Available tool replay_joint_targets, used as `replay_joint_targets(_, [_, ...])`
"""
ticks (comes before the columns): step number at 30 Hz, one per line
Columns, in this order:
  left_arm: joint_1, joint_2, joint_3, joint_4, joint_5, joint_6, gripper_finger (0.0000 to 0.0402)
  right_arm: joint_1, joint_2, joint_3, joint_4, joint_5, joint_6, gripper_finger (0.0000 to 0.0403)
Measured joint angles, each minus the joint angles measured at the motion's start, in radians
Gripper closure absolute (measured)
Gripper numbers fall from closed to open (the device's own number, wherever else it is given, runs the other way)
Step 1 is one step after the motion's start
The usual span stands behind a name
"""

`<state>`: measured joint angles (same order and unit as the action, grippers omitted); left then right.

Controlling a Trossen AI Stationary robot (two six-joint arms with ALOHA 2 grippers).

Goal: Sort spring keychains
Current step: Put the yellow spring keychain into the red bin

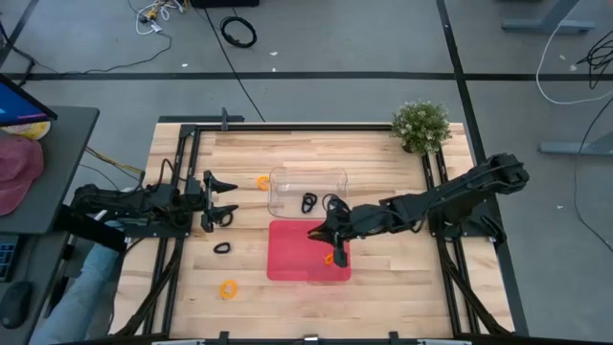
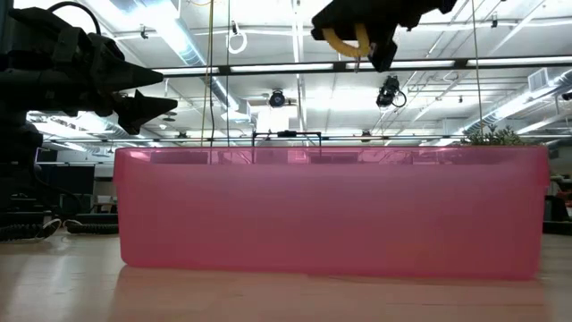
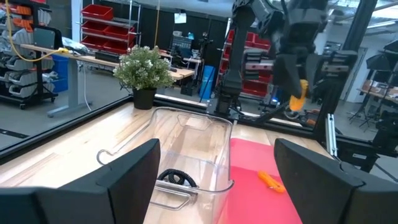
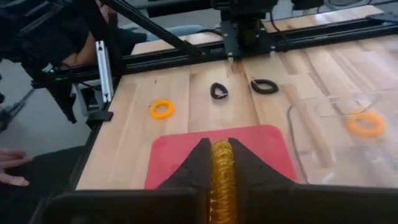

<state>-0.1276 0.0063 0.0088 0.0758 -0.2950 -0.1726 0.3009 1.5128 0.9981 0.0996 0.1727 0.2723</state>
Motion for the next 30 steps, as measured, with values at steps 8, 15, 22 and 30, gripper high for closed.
replay_joint_targets(8, [0.0, 0.0, 0.0, 0.0, 0.001, 0.0, 0.0081, -0.009, 0.017, 0.0, 0.054, -0.035, -0.005, 0.0366])
replay_joint_targets(15, [0.0, 0.0, 0.0, 0.0, 0.001, 0.0, 0.0081, -0.01, 0.017, 0.0, 0.071, -0.035, -0.086, 0.0362])
replay_joint_targets(22, [0.0, 0.0, 0.0, 0.001, 0.0, 0.0, 0.0081, -0.004, 0.017, 0.0, 0.079, -0.069, -0.075, 0.0331])
replay_joint_targets(30, [0.0, 0.0, 0.0, 0.001, 0.0, 0.0, 0.0081, -0.003, 0.017, 0.0, 0.08, -0.069, -0.072, 0.0274])
